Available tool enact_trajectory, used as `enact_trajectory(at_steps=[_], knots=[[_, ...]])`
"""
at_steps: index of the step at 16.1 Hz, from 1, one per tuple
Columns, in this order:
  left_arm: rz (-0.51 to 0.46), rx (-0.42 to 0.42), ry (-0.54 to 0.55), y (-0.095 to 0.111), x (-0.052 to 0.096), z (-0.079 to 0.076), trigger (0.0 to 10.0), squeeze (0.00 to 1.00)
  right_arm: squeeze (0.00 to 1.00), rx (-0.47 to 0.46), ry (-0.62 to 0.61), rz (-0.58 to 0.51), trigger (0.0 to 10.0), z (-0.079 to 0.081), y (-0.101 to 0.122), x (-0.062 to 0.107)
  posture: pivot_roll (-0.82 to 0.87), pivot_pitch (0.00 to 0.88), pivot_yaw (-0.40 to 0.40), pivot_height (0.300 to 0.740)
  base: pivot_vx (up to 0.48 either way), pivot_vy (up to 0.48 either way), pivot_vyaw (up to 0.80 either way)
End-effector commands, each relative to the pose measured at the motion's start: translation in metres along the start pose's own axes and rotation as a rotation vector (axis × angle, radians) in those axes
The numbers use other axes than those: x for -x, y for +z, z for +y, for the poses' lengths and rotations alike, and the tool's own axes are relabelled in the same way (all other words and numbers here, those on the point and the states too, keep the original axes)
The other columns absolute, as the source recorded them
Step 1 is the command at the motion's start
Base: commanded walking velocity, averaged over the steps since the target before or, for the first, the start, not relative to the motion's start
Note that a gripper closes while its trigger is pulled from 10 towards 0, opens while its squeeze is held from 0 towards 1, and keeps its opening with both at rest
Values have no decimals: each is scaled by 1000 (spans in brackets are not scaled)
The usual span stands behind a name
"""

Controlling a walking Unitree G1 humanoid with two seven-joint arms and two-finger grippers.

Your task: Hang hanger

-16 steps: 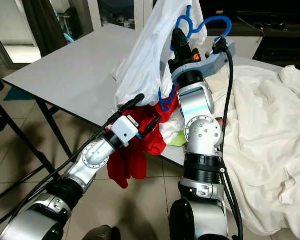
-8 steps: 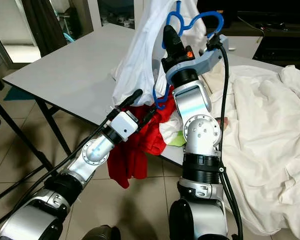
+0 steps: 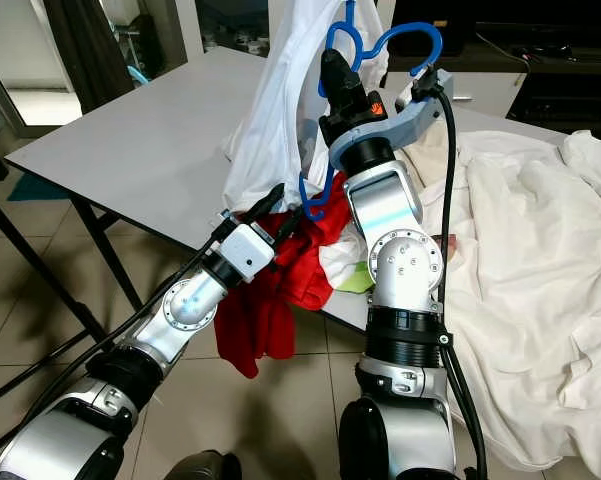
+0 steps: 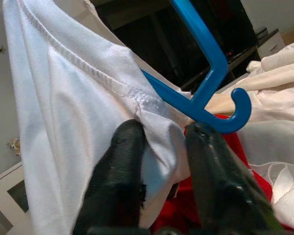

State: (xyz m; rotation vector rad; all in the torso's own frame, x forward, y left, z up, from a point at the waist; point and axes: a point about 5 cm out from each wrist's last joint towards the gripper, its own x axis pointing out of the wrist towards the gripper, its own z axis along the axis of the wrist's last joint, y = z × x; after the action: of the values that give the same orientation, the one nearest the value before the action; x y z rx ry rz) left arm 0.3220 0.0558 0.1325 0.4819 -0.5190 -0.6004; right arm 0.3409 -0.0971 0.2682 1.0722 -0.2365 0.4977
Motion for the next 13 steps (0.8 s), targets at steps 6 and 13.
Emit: enact_trajectory(at_steps=[6, 13], knots=[[-20, -31, 26, 2, -1, 9, 0, 0, 0, 83, 91, 57, 0, 6, 3, -3, 136, 0, 7, 740, 0, 0, 0], [-6, -32, 34, -2, 5, 10, 0, 0, 0, 185, 69, 18, 157, -3, 23, -6, 139, 0, 10, 740, 0, 0, 0]])
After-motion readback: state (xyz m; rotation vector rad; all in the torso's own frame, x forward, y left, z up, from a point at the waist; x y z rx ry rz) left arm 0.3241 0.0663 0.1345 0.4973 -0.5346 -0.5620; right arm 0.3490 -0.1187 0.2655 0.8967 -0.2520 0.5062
